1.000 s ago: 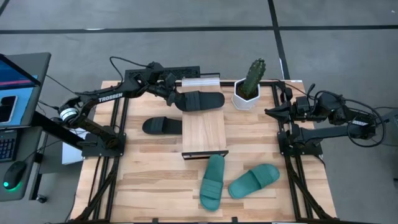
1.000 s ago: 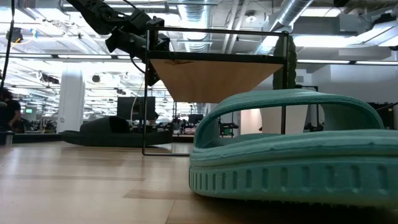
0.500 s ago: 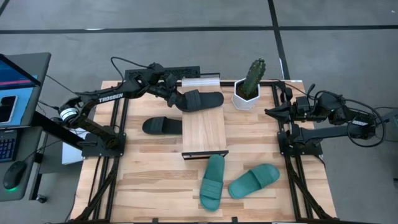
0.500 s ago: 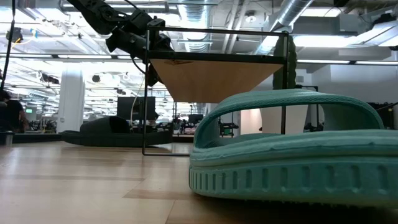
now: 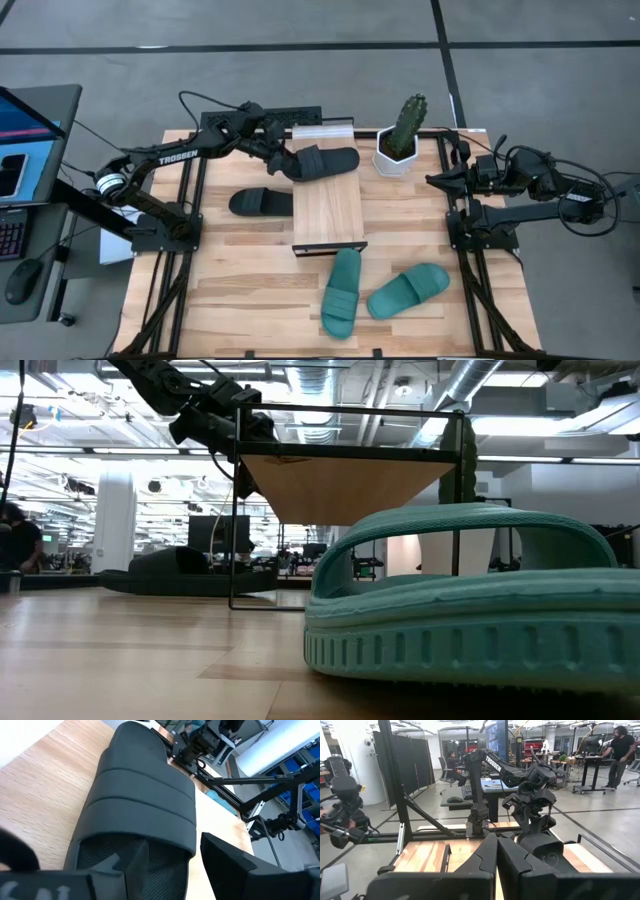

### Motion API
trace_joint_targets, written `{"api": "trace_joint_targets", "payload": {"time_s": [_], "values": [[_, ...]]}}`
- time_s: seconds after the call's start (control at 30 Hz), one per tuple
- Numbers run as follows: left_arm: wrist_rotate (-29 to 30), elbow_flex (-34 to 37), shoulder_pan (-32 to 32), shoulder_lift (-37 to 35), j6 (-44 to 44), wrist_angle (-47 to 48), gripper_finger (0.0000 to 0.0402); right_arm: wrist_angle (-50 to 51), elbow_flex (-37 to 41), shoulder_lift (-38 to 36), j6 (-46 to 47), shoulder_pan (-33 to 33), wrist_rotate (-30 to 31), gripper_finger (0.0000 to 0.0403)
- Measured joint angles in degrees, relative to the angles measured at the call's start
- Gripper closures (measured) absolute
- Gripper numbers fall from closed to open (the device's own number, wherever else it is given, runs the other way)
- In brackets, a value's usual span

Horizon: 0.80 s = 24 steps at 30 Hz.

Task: Pick and place slides into the shelf
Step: Put the bottom black slipper on the shelf, then put the black slipper on the shelf

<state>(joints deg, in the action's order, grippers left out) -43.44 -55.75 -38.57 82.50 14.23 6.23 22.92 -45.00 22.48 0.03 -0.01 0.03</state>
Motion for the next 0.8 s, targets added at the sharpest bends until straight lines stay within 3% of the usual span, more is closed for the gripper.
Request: {"api": "trace_joint_targets", "payload": {"time_s": [0.8], "values": [[0.24, 0.00, -0.12, 0.02, -5.65, 4.73, 0.0235, 0.00, 0.00, -0.02, 0.00, -0.02, 0.00, 0.0403]]}}
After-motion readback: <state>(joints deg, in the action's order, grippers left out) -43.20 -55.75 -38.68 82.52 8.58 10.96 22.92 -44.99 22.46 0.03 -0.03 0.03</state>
